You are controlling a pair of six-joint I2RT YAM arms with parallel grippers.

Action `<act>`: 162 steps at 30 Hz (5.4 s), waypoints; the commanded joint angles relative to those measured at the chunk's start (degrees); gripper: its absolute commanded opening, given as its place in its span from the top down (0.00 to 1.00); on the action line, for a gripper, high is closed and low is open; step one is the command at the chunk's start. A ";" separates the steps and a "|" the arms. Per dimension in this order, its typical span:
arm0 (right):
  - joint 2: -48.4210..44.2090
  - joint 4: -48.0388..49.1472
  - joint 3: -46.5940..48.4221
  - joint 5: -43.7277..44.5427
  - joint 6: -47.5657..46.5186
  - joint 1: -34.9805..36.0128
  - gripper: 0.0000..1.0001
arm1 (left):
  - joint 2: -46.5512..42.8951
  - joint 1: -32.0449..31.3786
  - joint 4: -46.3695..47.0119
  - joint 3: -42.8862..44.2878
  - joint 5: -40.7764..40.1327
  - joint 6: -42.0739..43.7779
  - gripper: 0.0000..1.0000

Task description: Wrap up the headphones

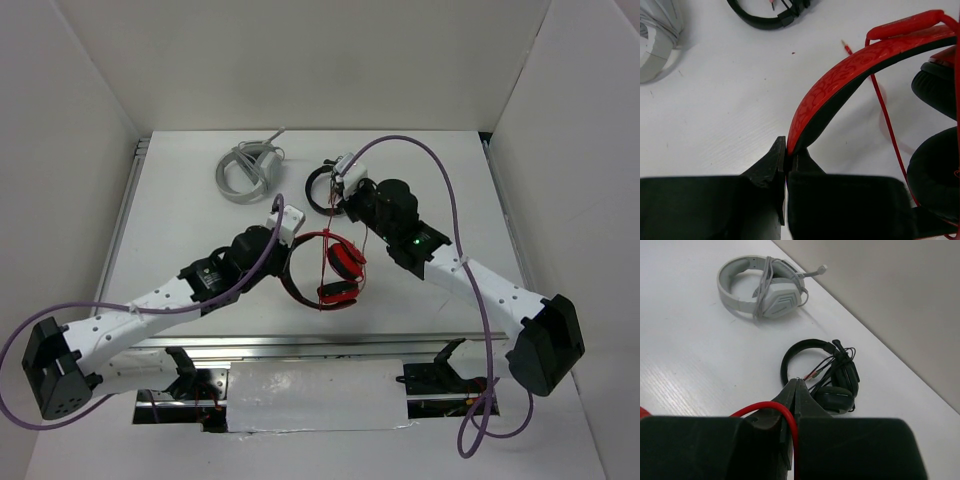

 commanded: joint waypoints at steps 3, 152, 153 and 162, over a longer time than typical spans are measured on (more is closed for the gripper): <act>0.15 8.60 -2.06 -3.98 4.86 -4.07 0.98 | -6.03 -0.74 2.37 0.43 0.00 -0.99 1.00; 2.70 18.18 -8.04 -37.82 14.72 -8.73 0.59 | -5.86 -3.38 -4.50 22.66 5.44 6.48 1.00; 2.96 18.97 -7.95 -38.62 15.33 -8.73 0.59 | -5.60 -3.37 -4.85 23.19 5.01 6.13 1.00; 7.43 36.96 -14.27 -37.76 27.10 -6.45 0.58 | -4.81 -3.11 -5.91 28.20 3.95 4.45 1.00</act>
